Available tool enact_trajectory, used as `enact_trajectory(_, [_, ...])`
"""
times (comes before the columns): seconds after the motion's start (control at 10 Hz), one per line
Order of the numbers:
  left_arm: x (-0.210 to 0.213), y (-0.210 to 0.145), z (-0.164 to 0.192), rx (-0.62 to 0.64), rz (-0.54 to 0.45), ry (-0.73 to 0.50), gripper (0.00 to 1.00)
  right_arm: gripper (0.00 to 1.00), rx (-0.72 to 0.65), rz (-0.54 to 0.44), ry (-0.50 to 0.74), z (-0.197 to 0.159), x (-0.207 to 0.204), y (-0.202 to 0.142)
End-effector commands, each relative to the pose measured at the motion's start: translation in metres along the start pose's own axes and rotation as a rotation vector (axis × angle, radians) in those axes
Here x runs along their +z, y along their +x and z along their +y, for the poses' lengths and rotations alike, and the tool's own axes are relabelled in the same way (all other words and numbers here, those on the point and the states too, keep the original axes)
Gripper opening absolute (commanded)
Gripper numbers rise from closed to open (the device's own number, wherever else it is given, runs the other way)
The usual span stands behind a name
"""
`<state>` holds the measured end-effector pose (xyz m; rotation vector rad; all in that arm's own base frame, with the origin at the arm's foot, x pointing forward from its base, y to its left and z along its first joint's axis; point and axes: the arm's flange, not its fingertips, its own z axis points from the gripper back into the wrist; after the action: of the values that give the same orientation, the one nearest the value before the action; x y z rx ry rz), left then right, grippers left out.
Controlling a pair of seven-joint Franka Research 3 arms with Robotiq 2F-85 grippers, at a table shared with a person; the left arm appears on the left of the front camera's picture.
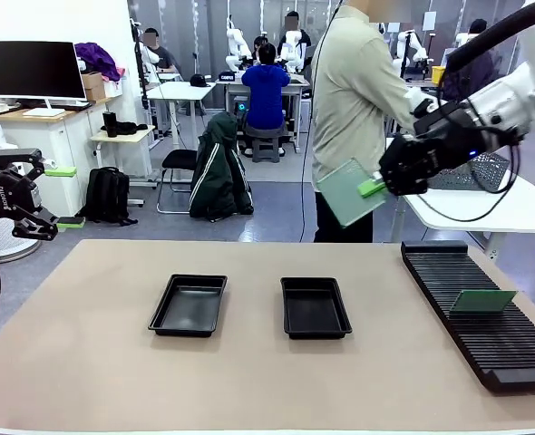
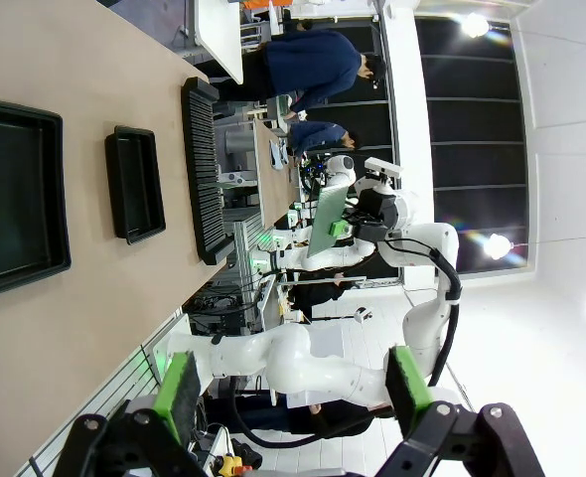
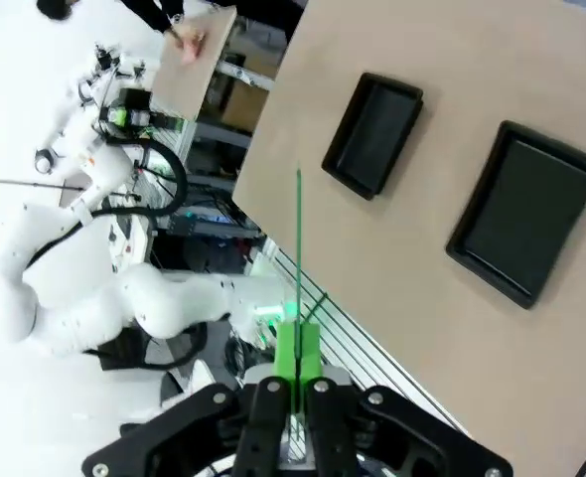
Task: Inspect and transfer BCBs to ESD trays.
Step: Pick up the Blank PCB from the PCB Rack and place it in the left ESD tray.
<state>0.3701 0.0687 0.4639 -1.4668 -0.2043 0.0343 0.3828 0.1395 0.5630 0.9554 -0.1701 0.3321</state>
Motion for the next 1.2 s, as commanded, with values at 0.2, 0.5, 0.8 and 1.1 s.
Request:
enact_trajectory(0.2, [0.001,-0.001,0.000,0.001,-0.001,-0.002,1.00,0.02,-0.133,-0.074,0.071,-0.001,-0.073,0.010])
enact_trajectory(0.5, [0.001,-0.001,0.000,0.001,-0.001,-0.002,1.00,0.02,-0.185,-0.136,0.072,0.004,-0.127,0.012])
enact_trajectory(0.8, [0.001,-0.001,0.000,0.001,-0.001,-0.002,1.00,0.02,-0.224,-0.150,0.094,0.007,-0.181,0.013])
enact_trajectory(1.1, [0.001,-0.001,0.000,0.001,-0.001,-0.002,1.00,0.02,-0.249,-0.194,0.132,-0.001,-0.225,0.013])
